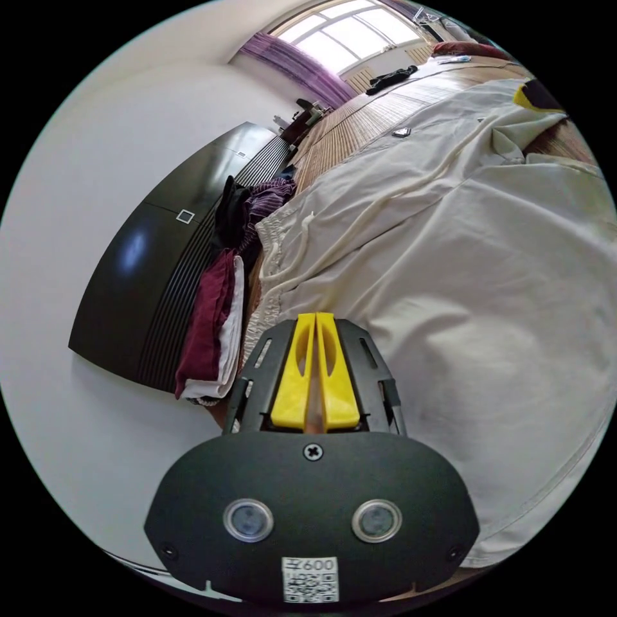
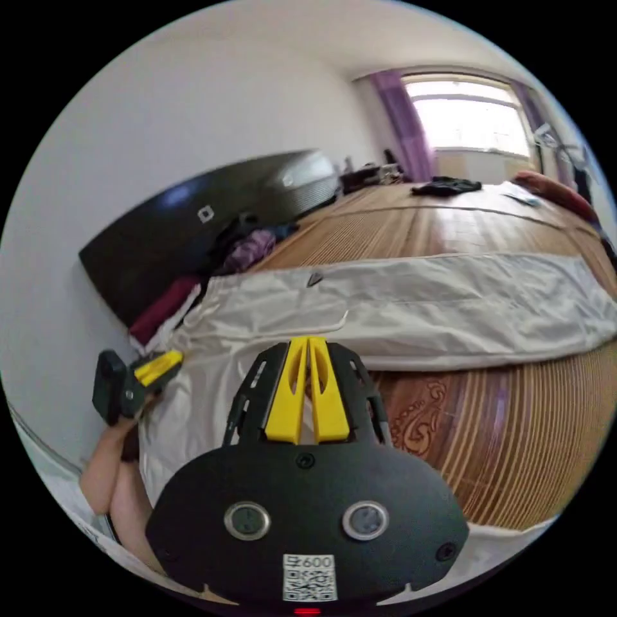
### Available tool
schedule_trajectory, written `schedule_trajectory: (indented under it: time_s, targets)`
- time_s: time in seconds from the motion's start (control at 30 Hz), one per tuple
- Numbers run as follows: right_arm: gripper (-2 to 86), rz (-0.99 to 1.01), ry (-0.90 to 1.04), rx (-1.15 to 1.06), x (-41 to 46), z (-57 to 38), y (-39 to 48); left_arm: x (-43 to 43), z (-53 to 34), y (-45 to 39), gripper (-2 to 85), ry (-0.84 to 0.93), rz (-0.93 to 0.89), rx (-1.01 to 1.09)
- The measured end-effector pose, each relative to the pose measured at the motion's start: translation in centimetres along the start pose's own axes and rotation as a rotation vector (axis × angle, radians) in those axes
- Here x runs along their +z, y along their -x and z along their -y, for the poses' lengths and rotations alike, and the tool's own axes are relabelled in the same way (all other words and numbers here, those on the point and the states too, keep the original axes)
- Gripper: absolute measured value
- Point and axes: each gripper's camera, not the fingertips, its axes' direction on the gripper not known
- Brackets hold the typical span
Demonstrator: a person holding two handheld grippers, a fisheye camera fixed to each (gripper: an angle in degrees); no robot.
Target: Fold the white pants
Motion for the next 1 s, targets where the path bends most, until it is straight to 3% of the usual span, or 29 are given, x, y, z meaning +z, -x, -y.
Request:
schedule_trajectory:
  time_s: [0.03, 0.13, 0.27, 0.5, 0.67, 0.83, 1.0]
  targets:
    - [-0.9, -0.043, 0.083, -0.096, 1.9, 0.8, 2.3, 0.0, 0.0, -0.1, 0.8, 0.000, 0.012, 0.007]
    - [-0.9, -0.097, 0.093, -0.188, 4.4, 1.6, 6.1, 0.0, -0.1, -0.1, 0.8, -0.001, 0.026, 0.013]
    - [-0.9, -0.165, 0.286, -0.196, 7.8, 1.3, 6.0, 0.1, -0.4, 0.9, 0.8, -0.003, -0.002, -0.004]
    - [-0.9, -0.178, 0.390, -0.170, 6.5, -0.7, 4.0, 0.4, -0.5, 2.1, 0.8, 0.007, -0.024, -0.004]
    - [-0.9, -0.115, 0.210, -0.301, 6.5, -0.1, 10.3, 0.3, -0.6, 1.8, 0.8, 0.006, 0.021, 0.018]
    - [-0.9, -0.096, 0.397, -0.356, 12.1, -1.2, 11.7, 0.4, -0.9, 2.3, 0.8, 0.001, 0.038, 0.025]
    - [-0.8, -0.160, 0.340, -0.263, 9.3, -3.9, 6.9, 0.9, -0.9, 5.1, 0.8, 0.013, -0.063, -0.021]
